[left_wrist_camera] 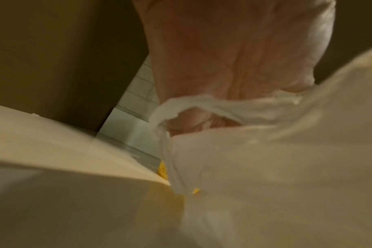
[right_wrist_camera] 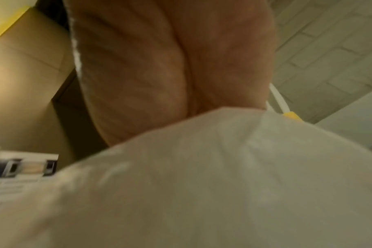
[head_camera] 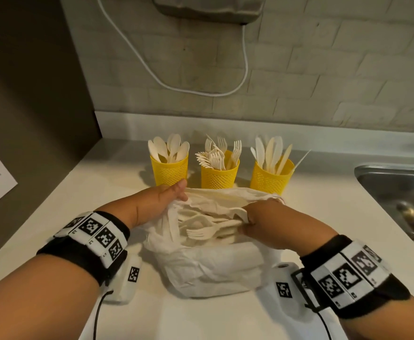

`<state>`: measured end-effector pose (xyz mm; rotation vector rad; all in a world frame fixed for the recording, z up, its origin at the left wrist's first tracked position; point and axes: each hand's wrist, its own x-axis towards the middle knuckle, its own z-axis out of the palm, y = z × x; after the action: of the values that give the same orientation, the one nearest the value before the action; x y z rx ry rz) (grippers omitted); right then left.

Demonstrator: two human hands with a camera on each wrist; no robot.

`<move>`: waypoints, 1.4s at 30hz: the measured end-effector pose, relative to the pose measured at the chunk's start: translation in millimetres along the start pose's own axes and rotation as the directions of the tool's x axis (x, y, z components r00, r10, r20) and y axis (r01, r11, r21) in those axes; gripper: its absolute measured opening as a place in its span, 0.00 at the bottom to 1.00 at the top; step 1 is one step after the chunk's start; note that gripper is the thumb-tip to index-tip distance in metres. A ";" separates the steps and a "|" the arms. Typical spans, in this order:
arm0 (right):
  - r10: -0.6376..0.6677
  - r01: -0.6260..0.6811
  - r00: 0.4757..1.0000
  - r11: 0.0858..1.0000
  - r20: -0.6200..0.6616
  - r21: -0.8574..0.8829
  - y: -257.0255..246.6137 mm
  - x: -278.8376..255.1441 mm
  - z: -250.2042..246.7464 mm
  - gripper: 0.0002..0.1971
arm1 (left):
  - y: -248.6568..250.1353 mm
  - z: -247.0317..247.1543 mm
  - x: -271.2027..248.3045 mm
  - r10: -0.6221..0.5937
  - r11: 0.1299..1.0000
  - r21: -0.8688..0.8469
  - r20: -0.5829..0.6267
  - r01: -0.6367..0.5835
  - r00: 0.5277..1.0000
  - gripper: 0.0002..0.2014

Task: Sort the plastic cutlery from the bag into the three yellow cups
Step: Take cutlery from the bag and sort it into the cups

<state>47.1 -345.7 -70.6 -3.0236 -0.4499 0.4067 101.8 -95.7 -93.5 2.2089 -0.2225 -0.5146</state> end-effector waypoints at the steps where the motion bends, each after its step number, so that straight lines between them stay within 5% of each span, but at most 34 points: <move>1: 0.002 -0.001 0.999 0.999 0.033 -0.043 -1.5 3.4 4.3 0.16 | 2.9 1.2 -0.2 0.012 0.999 0.037 -0.019 -0.011 1.000 0.45; 11: -0.216 0.228 0.969 0.969 0.116 -0.095 -35.5 20.7 33.3 0.25 | 7.1 12.5 -6.8 0.049 0.996 0.066 0.140 -0.059 0.989 0.18; 14: -0.200 0.208 0.974 0.976 0.108 -0.068 -35.4 24.8 34.9 0.26 | -10.1 7.1 -1.9 0.024 0.953 0.290 0.214 -0.087 0.977 0.61; 17: -0.218 0.217 0.974 0.976 0.057 0.018 -27.2 24.8 29.0 0.23 | -18.8 0.4 0.0 -0.003 0.928 0.361 0.247 -0.089 0.969 0.72; 21: -0.184 0.183 0.983 0.978 0.002 0.097 -11.6 20.4 10.4 0.14 | -24.2 -8.7 3.5 0.041 0.957 0.273 0.189 -0.092 0.981 0.63; 25: -0.171 0.186 0.980 0.967 -0.098 0.173 3.6 17.6 -12.6 0.14 | -4.6 -25.5 -9.0 0.079 0.975 0.193 0.165 -0.110 0.983 0.41; 28: -0.155 0.161 0.987 0.947 -0.043 0.279 15.3 16.1 -25.8 0.16 | 1.1 -41.1 -13.3 0.062 0.929 0.348 0.187 -0.125 0.980 0.46; 30: -0.136 0.152 0.988 0.909 -0.068 0.388 22.7 14.5 -30.6 0.16 | -1.2 -45.6 -15.1 -0.027 0.862 0.502 0.180 -0.068 0.983 0.40; 34: -0.118 0.156 0.987 0.619 -0.105 0.769 29.2 11.6 -31.4 0.14 | -5.3 -37.2 -20.5 -0.138 0.796 0.603 0.247 -0.041 0.959 0.28; 38: -0.052 0.194 0.981 0.210 -0.187 0.958 21.2 13.9 -33.7 0.14 | 17.8 -33.5 -28.2 0.061 0.838 0.516 0.235 -0.178 0.970 0.25; 41: 0.045 0.342 0.940 -0.098 -0.339 0.935 8.4 15.0 -55.8 0.12 | 49.9 -30.1 -31.5 0.195 0.981 -0.006 -0.045 -0.196 0.980 0.26; 42: 0.097 0.396 0.918 -0.167 -0.384 0.903 4.5 15.3 -65.8 0.09 | 60.1 -27.4 -28.3 0.174 0.933 -0.295 -0.130 -0.206 0.976 0.28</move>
<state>80.0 -346.7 -11.4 -1.2762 -0.2235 0.0617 89.2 -105.4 -23.4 1.8801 -0.2795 -0.3047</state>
